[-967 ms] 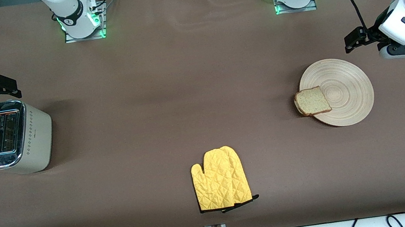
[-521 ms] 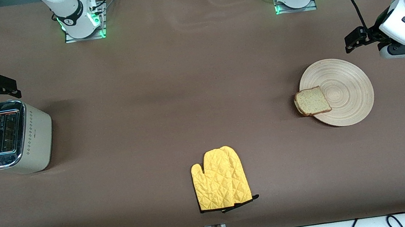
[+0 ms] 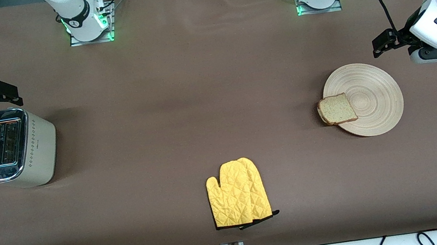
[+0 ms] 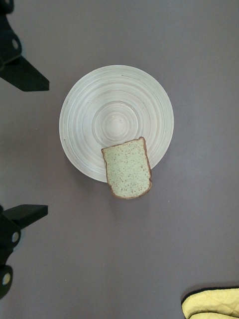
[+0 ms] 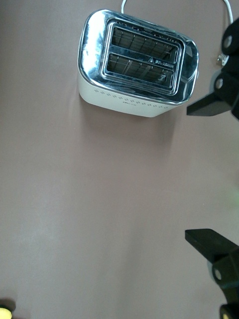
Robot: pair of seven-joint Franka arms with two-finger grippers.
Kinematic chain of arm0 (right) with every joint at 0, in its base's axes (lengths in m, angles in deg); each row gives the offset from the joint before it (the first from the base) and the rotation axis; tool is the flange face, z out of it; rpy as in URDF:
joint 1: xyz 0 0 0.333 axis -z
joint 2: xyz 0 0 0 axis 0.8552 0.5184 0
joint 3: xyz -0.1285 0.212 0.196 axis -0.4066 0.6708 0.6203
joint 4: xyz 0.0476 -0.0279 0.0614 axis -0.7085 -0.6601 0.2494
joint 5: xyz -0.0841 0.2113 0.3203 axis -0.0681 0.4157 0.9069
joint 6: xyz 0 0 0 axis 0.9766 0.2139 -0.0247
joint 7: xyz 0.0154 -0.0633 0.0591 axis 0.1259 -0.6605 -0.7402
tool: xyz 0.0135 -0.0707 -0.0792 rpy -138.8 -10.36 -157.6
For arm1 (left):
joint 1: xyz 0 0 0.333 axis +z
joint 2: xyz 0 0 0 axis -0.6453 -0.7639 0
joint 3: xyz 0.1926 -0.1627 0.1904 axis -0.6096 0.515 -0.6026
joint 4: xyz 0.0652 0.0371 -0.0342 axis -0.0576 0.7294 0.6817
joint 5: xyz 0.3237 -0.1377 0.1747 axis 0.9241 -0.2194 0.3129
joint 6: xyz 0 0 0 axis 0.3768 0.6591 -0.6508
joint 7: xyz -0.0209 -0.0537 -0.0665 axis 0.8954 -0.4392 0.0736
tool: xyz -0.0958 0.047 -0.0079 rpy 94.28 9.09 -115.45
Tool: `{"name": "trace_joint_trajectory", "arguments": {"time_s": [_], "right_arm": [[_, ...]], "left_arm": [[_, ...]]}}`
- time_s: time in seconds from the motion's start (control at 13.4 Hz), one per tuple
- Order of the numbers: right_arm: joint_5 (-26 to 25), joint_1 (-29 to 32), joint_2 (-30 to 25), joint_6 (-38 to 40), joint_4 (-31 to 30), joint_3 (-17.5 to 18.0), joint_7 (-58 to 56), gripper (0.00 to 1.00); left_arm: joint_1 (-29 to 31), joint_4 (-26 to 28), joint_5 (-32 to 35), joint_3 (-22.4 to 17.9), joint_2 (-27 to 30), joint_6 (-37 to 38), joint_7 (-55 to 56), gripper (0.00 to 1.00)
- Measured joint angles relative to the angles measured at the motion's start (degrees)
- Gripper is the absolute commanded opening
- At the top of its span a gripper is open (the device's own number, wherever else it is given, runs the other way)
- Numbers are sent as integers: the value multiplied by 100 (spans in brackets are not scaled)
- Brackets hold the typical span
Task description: Move plate and put bread in toaster
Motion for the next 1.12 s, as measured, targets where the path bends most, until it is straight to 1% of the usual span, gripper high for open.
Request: {"name": "trace_joint_trajectory", "arguments": {"time_s": [0.22, 0.37, 0.45, 0.6, 0.89, 1.12], "right_arm": [[-4, 0, 0, 0, 0, 0, 0, 100], [-5, 1, 0, 0, 0, -1, 0, 100], [-5, 1, 0, 0, 0, -2, 0, 100], [-6, 1, 0, 0, 0, -2, 0, 100], [-7, 1, 0, 0, 1, -3, 0, 100], [-39, 1, 0, 0, 2, -3, 0, 100]], "left_arm": [[0, -58, 0, -4, -117, 0, 0, 100], [76, -61, 0, -65, -297, 0, 0, 100], [240, -64, -37, -97, -418, -1, -23, 100], [647, -73, -323, -139, -641, -4, -264, 100], [1445, -89, -811, -167, -1104, -4, -1248, 100], [1834, -95, -1088, -167, -1560, -4, -1819, 100]]}}
